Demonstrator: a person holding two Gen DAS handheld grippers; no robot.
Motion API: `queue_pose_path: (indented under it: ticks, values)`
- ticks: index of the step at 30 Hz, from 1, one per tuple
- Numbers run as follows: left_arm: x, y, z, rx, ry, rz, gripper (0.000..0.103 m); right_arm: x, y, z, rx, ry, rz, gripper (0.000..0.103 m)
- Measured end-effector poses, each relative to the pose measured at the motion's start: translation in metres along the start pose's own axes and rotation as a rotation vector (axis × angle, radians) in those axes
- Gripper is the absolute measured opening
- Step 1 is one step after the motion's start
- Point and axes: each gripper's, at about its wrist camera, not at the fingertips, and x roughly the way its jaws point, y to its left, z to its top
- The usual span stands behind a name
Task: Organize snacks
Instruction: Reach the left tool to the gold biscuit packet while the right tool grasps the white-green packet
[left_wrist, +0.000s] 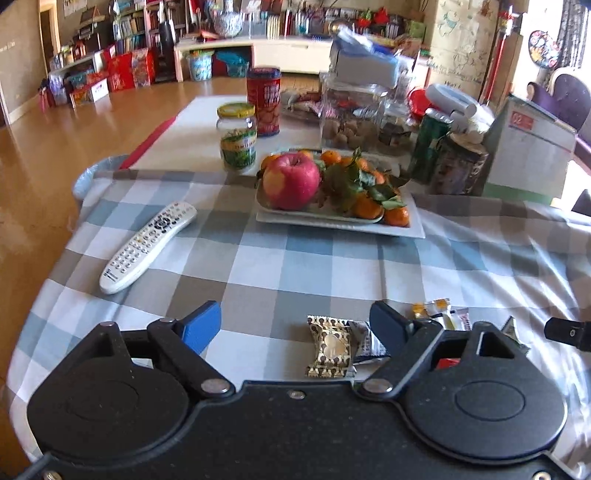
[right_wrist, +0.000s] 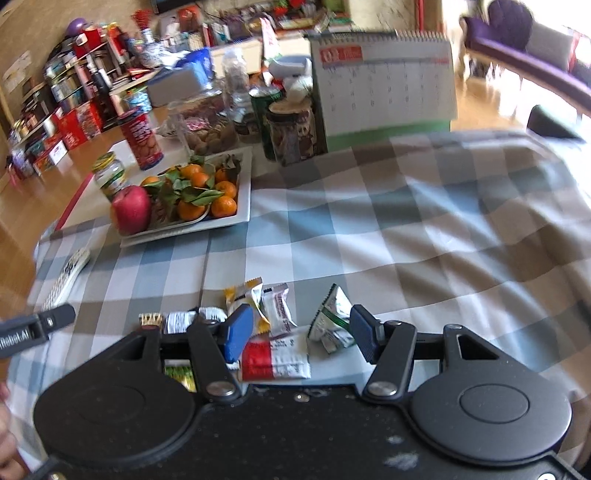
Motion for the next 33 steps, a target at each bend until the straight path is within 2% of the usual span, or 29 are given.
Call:
queue_pose_path:
  ticks: [5,14,21,33]
  values:
    - [0.021,0.005,0.006,-0.062,0.081,-0.033,0.083,0.039,-0.013,0.012,0.103,0.072,-0.016,0.061]
    - [0.046,0.007,0.004,-0.109,0.198,-0.003,0.081,0.082,-0.041,0.009,0.215,0.161,-0.057,0.061]
    - [0.052,0.009,0.003,-0.146,0.246,-0.010,0.081,0.108,-0.041,0.006,0.280,0.231,-0.043,0.062]
    - [0.060,0.006,0.004,-0.200,0.290,-0.036,0.081,0.131,-0.035,0.005,0.315,0.242,-0.104,0.062]
